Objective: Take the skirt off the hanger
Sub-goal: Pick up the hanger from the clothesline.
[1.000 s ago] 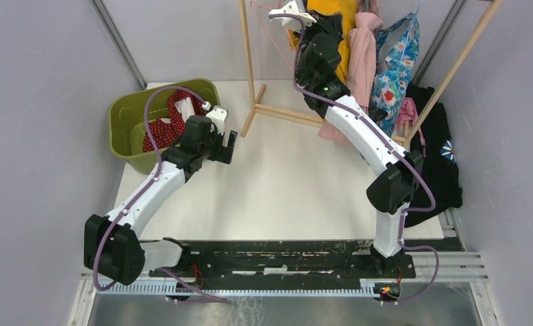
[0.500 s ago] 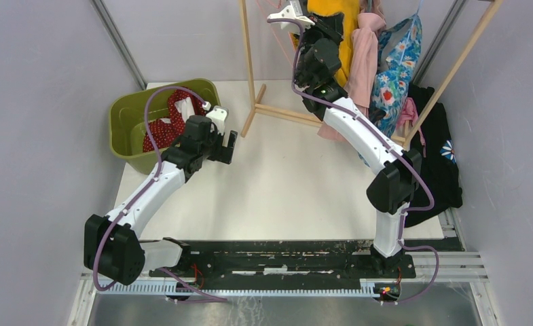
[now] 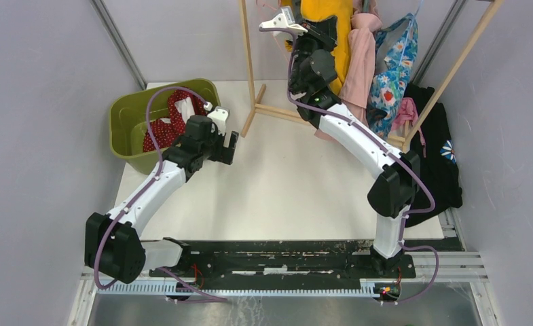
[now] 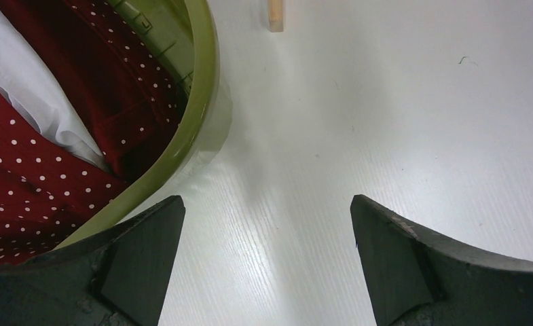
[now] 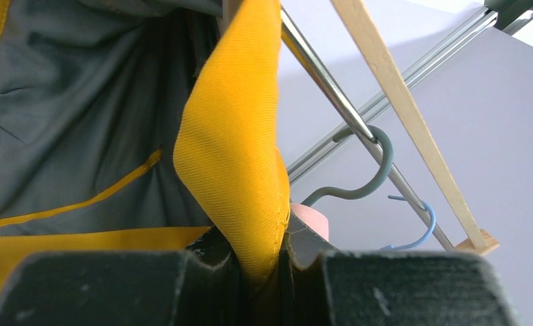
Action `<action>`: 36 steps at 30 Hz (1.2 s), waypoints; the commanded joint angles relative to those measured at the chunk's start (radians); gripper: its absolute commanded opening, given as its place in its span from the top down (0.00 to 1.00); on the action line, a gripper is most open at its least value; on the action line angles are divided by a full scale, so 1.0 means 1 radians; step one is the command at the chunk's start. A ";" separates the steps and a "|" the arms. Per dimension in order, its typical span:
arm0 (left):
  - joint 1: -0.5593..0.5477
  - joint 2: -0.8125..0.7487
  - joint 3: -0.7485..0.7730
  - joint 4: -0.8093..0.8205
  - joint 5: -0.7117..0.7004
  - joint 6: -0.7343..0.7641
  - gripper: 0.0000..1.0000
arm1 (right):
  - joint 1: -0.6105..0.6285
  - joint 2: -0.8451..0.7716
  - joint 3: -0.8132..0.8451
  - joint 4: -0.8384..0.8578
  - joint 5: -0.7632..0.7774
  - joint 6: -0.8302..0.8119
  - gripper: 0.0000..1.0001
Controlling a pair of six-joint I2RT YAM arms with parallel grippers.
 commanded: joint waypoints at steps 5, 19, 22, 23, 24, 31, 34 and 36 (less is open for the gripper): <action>-0.002 0.000 0.011 0.041 0.032 -0.001 0.01 | 0.028 -0.163 -0.046 0.256 -0.053 -0.014 0.99; -0.004 -0.008 0.013 0.039 0.048 -0.004 0.01 | 0.040 -0.287 -0.290 0.086 0.088 0.197 0.99; -0.006 -0.006 0.015 0.039 0.051 -0.004 0.01 | 0.064 -0.321 -0.317 -0.002 0.112 0.266 0.99; -0.007 -0.005 0.017 0.039 0.050 -0.003 0.01 | 0.073 -0.334 -0.325 -0.043 0.118 0.299 0.99; -0.007 -0.002 0.018 0.039 0.050 -0.002 0.01 | 0.083 -0.350 -0.334 -0.078 0.124 0.325 0.99; -0.008 -0.004 0.027 0.032 0.048 0.002 0.01 | 0.125 -0.481 -0.355 -0.427 0.172 0.560 0.99; -0.009 -0.007 0.023 0.035 0.052 0.003 0.01 | 0.125 -0.556 -0.390 -0.577 0.181 0.669 0.99; -0.008 -0.010 0.019 0.036 0.053 0.002 0.01 | 0.125 -0.598 -0.432 -0.616 0.199 0.677 0.99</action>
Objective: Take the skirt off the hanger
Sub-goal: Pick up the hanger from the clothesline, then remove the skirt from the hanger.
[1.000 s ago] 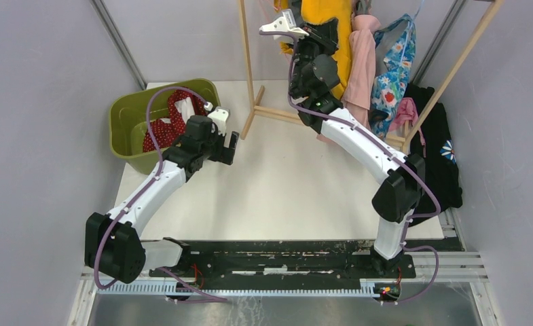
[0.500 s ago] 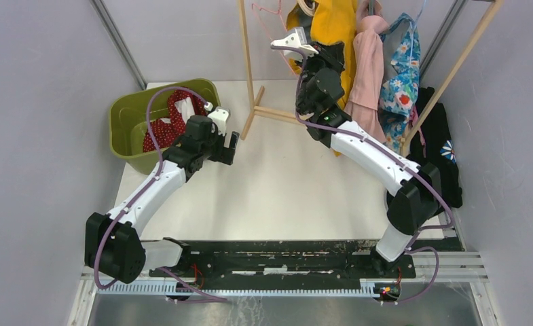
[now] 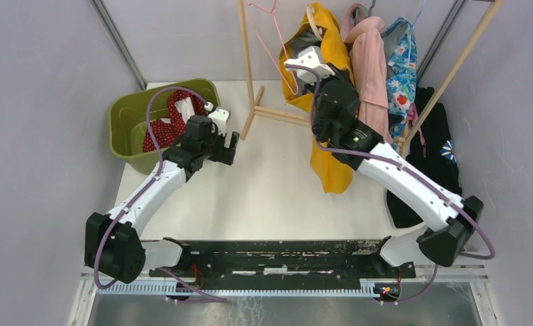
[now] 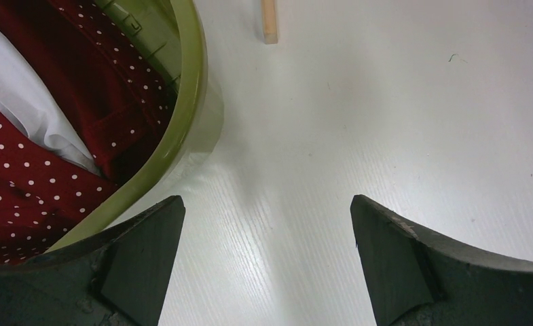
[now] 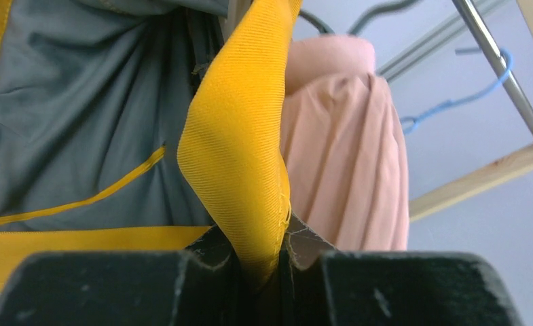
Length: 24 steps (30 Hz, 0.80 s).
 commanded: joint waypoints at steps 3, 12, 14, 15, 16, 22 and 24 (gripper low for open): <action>-0.008 -0.018 0.018 0.038 0.030 0.002 0.01 | -0.005 -0.196 -0.047 -0.218 0.054 0.213 0.99; -0.009 -0.025 0.030 0.029 0.063 0.001 0.01 | 0.018 -0.314 -0.035 -0.666 -0.065 0.477 0.99; -0.009 -0.039 0.038 0.026 0.104 0.004 0.01 | 0.032 -0.343 -0.024 -0.775 -0.106 0.533 0.99; -0.009 -0.049 0.043 0.026 0.126 0.004 0.01 | 0.039 -0.357 -0.022 -0.822 -0.121 0.561 0.99; -0.009 -0.060 0.050 0.027 0.145 0.003 0.01 | 0.043 -0.373 -0.018 -0.866 -0.139 0.586 0.99; -0.017 -0.075 0.134 -0.007 0.257 0.005 0.01 | 0.068 -0.438 -0.015 -1.081 -0.306 0.725 0.99; -0.037 -0.078 0.193 -0.030 0.309 -0.001 0.01 | 0.081 -0.451 -0.001 -1.117 -0.364 0.769 0.99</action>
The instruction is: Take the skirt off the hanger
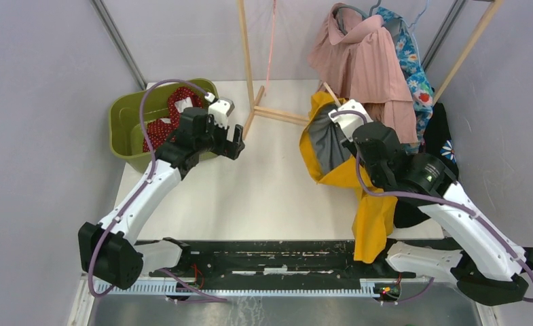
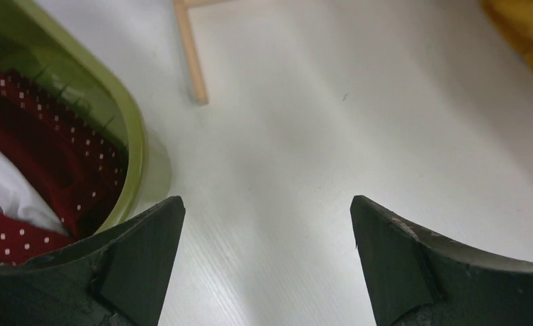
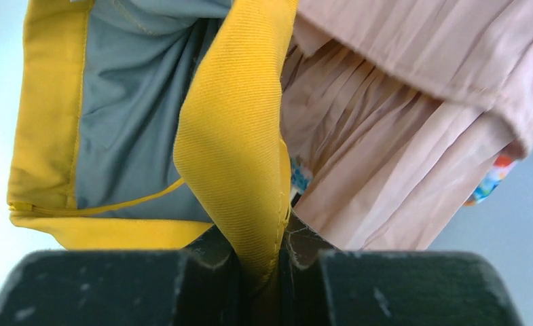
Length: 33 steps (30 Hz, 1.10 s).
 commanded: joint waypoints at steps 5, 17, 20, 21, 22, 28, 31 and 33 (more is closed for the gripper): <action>-0.114 -0.077 0.224 0.027 0.220 -0.087 0.01 | 0.045 -0.054 0.101 -0.066 -0.207 0.175 0.99; -0.281 -0.156 0.129 0.164 0.158 -0.240 0.01 | 0.099 0.038 0.246 -0.042 -0.397 0.175 0.99; -0.285 -0.165 0.134 0.169 0.141 -0.236 0.01 | 0.114 0.065 0.272 -0.035 -0.421 0.170 0.99; -0.285 -0.165 0.137 0.172 0.137 -0.232 0.01 | 0.120 0.072 0.275 -0.029 -0.427 0.167 0.99; -0.285 -0.164 0.138 0.171 0.132 -0.228 0.01 | 0.125 0.076 0.278 -0.020 -0.430 0.166 0.99; -0.288 -0.141 0.148 0.183 0.105 -0.220 0.01 | 0.158 0.092 0.281 0.001 -0.457 0.180 0.99; -0.292 -0.125 0.142 0.220 0.119 -0.240 0.01 | 0.174 0.102 0.286 0.012 -0.463 0.180 0.99; -0.300 -0.118 0.132 0.234 0.139 -0.216 0.01 | 0.183 0.112 0.307 0.009 -0.477 0.175 0.99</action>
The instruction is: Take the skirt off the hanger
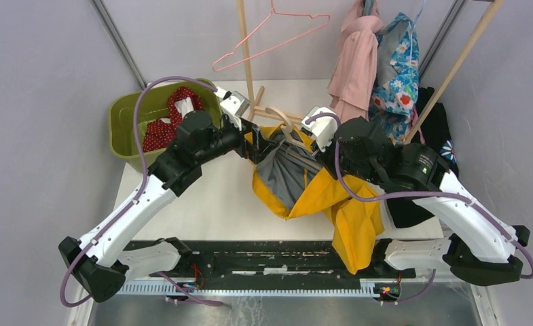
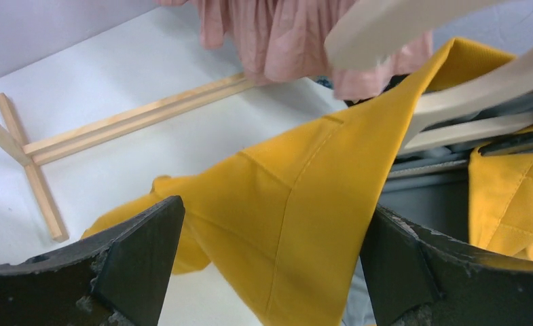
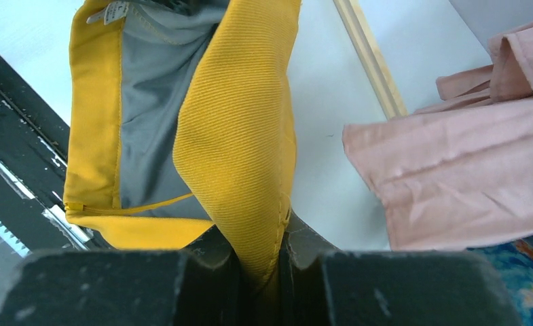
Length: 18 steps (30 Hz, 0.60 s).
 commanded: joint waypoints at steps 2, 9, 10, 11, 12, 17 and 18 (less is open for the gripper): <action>-0.035 0.004 -0.023 0.087 0.057 0.080 0.01 | 0.022 0.009 0.128 0.128 -0.035 0.001 0.99; -0.039 -0.094 -0.140 -0.037 0.285 0.470 0.01 | 0.029 0.018 0.179 0.060 -0.038 -0.029 0.99; -0.039 -0.096 -0.147 -0.057 0.298 0.499 0.01 | 0.030 0.017 0.183 0.056 -0.032 -0.034 0.99; -0.038 -0.093 -0.149 -0.074 0.302 0.521 0.01 | 0.030 0.019 0.190 0.047 -0.031 -0.040 0.99; -0.038 -0.087 -0.149 -0.082 0.310 0.532 0.01 | 0.030 0.022 0.203 0.036 -0.031 -0.044 0.99; -0.038 -0.071 -0.171 0.005 0.386 0.577 0.01 | 0.030 0.075 0.295 -0.059 -0.108 -0.057 0.99; -0.038 -0.082 -0.184 0.038 0.364 0.591 0.01 | 0.030 0.084 0.313 -0.077 -0.125 -0.056 0.99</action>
